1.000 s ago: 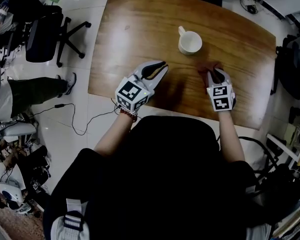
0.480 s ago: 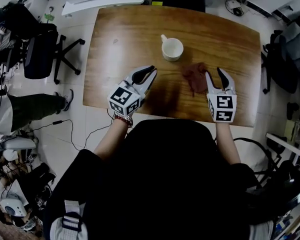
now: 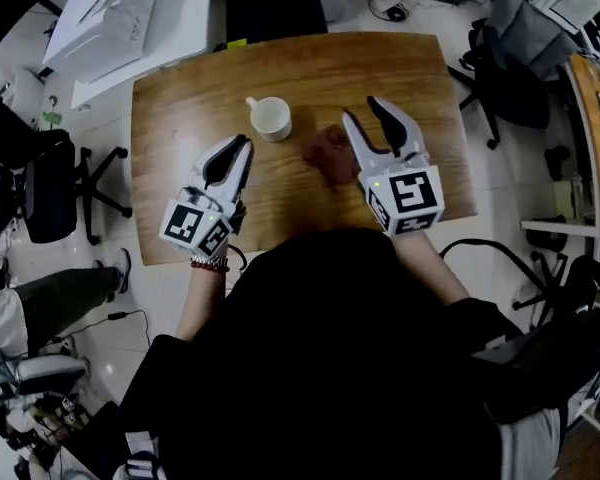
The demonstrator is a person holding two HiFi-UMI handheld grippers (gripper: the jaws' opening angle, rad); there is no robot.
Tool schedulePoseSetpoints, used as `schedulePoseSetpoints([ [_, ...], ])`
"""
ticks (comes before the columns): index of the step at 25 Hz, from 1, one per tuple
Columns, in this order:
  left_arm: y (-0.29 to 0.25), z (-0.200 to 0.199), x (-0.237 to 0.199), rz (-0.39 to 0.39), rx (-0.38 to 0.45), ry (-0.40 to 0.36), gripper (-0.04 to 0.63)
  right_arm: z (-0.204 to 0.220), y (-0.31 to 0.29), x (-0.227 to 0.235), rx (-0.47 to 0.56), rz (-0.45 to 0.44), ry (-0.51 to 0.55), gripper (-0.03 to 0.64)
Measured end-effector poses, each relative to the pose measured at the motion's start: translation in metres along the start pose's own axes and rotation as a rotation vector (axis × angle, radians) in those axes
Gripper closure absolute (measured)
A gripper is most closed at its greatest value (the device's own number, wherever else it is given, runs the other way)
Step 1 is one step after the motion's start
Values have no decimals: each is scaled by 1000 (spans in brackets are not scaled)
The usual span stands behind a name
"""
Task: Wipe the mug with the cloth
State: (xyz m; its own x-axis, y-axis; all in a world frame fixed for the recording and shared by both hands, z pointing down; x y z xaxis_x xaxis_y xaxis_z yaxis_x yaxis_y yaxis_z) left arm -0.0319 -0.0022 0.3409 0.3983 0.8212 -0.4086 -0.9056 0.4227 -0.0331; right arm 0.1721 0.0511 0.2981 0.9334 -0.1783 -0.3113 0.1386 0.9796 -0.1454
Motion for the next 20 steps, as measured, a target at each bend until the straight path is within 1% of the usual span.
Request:
schedulePoseSetpoints([
  [2, 1, 1, 1, -14, -4, -2, 561, 8, -2, 0, -19, -12, -26, 459],
  [5, -1, 10, 4, -24, -14, 10, 561, 14, 2, 5, -35, -6, -43, 466],
  [13, 7, 10, -2, -32, -22, 13, 561, 16, 1, 6, -50, 10, -34, 482],
  [20, 2, 10, 6, -25, -19, -2, 561, 18, 7, 9, -43, 19, -32, 492],
])
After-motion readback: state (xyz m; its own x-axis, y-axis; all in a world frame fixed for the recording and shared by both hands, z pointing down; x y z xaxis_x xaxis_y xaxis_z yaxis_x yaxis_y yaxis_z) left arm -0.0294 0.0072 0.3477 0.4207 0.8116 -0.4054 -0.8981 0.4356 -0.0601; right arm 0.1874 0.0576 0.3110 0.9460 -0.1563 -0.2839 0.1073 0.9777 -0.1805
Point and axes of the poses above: the fingertips, and each gripper's own axes: y backward along the fingers, x to its right, z out of its underside, the point moved 3 cm from there along y, backward along the fingers, and after that the axes turned 15 degrees about y, right-handed, at the moved point
